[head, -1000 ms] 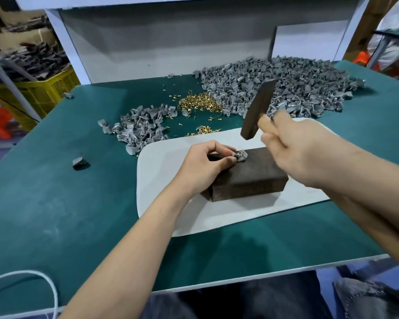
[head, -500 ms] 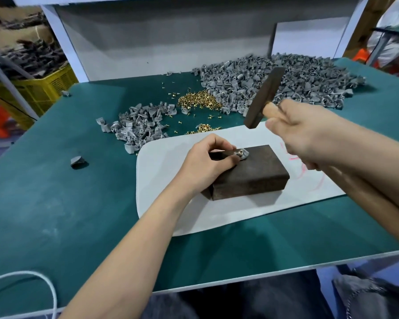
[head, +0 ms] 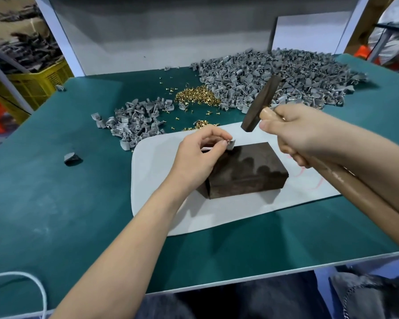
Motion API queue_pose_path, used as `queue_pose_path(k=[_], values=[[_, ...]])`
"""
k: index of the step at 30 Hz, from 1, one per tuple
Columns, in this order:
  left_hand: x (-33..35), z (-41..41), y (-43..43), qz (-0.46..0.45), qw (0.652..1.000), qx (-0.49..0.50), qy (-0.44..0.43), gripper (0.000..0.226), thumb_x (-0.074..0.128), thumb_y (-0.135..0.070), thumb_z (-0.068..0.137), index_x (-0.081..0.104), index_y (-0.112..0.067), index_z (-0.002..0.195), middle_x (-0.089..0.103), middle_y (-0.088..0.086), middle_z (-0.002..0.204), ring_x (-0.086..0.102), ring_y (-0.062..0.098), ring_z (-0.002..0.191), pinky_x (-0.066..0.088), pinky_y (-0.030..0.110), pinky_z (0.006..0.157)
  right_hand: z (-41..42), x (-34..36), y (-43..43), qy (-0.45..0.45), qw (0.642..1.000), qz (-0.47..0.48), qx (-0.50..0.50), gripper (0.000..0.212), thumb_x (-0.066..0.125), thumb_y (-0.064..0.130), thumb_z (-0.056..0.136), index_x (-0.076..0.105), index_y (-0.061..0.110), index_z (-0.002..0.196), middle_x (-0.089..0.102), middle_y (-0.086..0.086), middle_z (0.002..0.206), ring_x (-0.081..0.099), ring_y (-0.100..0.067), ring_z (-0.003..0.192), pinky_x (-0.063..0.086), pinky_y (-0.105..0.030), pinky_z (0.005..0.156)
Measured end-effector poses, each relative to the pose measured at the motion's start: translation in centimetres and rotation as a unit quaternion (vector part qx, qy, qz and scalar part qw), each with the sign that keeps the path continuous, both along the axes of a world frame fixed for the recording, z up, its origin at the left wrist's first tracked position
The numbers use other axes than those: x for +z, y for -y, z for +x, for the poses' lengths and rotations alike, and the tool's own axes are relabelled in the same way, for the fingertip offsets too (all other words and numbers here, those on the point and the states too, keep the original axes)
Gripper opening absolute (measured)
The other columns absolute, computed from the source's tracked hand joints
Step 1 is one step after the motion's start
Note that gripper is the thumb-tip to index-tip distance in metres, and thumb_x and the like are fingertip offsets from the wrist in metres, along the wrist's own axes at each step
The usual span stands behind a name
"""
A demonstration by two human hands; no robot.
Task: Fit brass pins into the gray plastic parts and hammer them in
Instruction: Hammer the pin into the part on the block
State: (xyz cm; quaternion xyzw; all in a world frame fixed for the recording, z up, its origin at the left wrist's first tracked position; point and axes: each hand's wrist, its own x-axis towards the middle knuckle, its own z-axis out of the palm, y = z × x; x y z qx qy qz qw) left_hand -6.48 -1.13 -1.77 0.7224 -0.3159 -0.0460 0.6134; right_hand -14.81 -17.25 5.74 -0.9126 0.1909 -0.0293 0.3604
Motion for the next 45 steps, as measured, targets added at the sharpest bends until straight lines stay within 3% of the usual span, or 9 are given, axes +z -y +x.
queue_pose_path(k=[6,10,13,18,25,32,39,45], values=[[-0.4,0.4,-0.1,0.011,0.999,-0.031,0.024,0.013,0.068,-0.007,0.084,0.068,-0.019,0.079,0.067,-0.009,0.078,0.061,0.007,0.078,0.047,0.020,0.078,1.5,0.1,-0.1,-0.007,0.986,0.168,0.003,0.017,0.048,0.003,0.088,0.041,0.006,0.073,0.046,-0.006,0.045,0.039,-0.014,0.030,0.034,-0.018,0.032],[-0.4,0.2,-0.1,0.012,0.998,-0.029,0.047,0.009,0.069,-0.014,0.082,0.068,-0.022,0.078,0.069,0.000,0.081,0.063,0.011,0.078,0.052,0.035,0.083,2.1,-0.5,-0.4,0.000,0.969,0.246,0.037,0.024,0.059,0.000,0.087,0.045,0.004,0.068,0.051,-0.005,0.045,0.040,-0.010,0.031,0.031,-0.014,0.033],[-0.4,0.1,0.0,0.030,0.998,-0.026,0.057,0.003,0.070,-0.018,0.080,0.069,-0.020,0.079,0.069,0.001,0.080,0.063,0.013,0.078,0.051,0.044,0.086,2.5,-0.8,-0.6,-0.012,0.976,0.208,0.061,0.031,0.066,-0.002,0.081,0.051,0.005,0.054,0.053,-0.006,0.044,0.041,-0.011,0.029,0.031,-0.013,0.032],[-0.2,0.0,0.0,0.042,0.998,-0.013,0.046,0.004,0.073,-0.012,0.080,0.070,-0.014,0.082,0.066,-0.007,0.076,0.060,0.007,0.075,0.051,0.043,0.086,3.2,-1.1,-1.0,-0.025,0.987,0.142,0.069,0.027,0.069,-0.005,0.077,0.050,0.004,0.061,0.056,-0.007,0.045,0.049,-0.015,0.037,0.036,-0.017,0.034],[0.0,-0.1,0.0,0.049,0.997,0.007,0.058,0.006,0.074,-0.011,0.080,0.068,-0.008,0.080,0.065,-0.004,0.076,0.059,0.004,0.074,0.050,0.032,0.080,4.0,-0.4,-1.2,-0.015,0.976,0.193,0.097,0.025,0.068,-0.012,0.075,0.049,0.000,0.064,0.059,-0.008,0.047,0.064,-0.017,0.047,0.055,-0.022,0.045],[0.2,-0.5,-0.1,0.093,0.990,0.042,0.101,0.011,0.077,-0.016,0.076,0.073,-0.013,0.086,0.072,-0.002,0.086,0.061,0.007,0.082,0.045,0.021,0.080,4.6,0.2,-2.1,-0.036,0.989,0.105,0.099,0.034,0.068,-0.018,0.071,0.042,0.003,0.065,0.051,-0.009,0.052,0.064,-0.027,0.049,0.058,-0.032,0.051],[0.3,-0.7,-0.2,0.093,0.993,0.038,0.068,0.011,0.075,-0.012,0.078,0.074,-0.021,0.084,0.071,-0.010,0.082,0.062,0.002,0.078,0.049,0.024,0.081,4.5,0.1,-2.4,-0.038,0.992,0.073,0.091,0.036,0.069,-0.018,0.070,0.042,0.004,0.064,0.049,-0.013,0.062,0.065,-0.032,0.058,0.058,-0.037,0.056],[0.3,-0.8,-0.2,0.075,0.997,0.019,0.010,0.013,0.073,-0.008,0.080,0.074,-0.020,0.085,0.070,-0.010,0.080,0.061,-0.001,0.073,0.049,0.021,0.078,5.0,0.1,-2.7,-0.067,0.993,0.043,0.088,0.034,0.067,-0.018,0.070,0.041,0.003,0.068,0.049,-0.015,0.063,0.064,-0.026,0.051,0.058,-0.037,0.056]])
